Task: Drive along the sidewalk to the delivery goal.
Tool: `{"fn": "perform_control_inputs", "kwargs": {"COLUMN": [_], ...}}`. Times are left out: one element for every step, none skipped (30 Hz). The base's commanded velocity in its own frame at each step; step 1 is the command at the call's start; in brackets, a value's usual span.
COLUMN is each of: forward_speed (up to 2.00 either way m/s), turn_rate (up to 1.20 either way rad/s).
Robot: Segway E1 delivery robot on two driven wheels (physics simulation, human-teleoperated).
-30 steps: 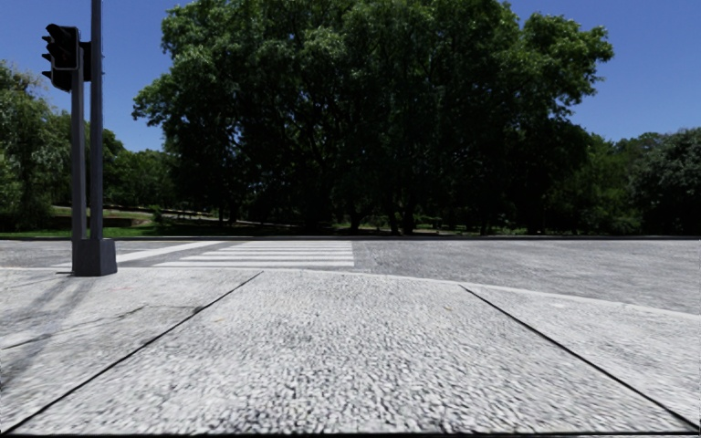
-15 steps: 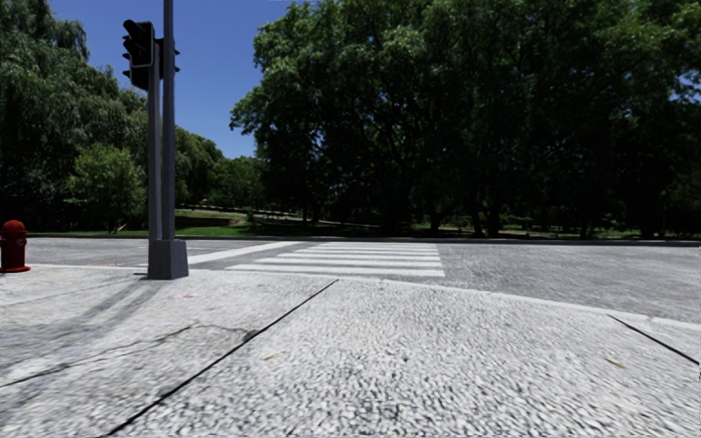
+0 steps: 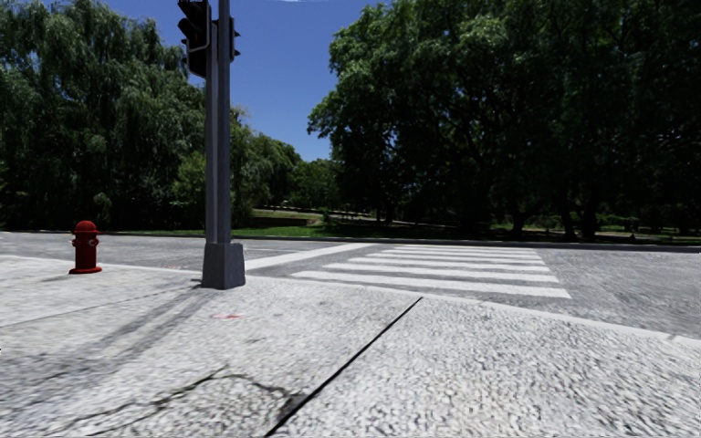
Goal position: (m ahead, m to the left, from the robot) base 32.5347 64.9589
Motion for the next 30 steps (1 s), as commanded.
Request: {"fn": "perform_control_inputs", "kwargs": {"forward_speed": [1.9, 1.89, 1.89, 1.88, 1.88, 1.87, 1.87, 1.86, 1.85, 1.85, 1.85, 1.85, 1.85, 1.85, 1.85, 1.84, 1.84, 1.84, 1.84, 1.83, 1.81, 1.81, 1.81, 1.79, 1.78, 1.77, 1.77, 1.76, 1.76, 1.76], "turn_rate": [0.66, 0.67, 0.67, 0.67, 0.67, 0.67, 0.67, 0.67, 0.67, 0.67, 0.67, 0.67, 0.67, 0.67, 0.67, 0.67, 0.67, 0.67, 0.67, 0.67, 0.67, 0.67, 0.67, 0.67, 0.67, 0.67, 0.67, 0.67, 0.67, 0.67]}}
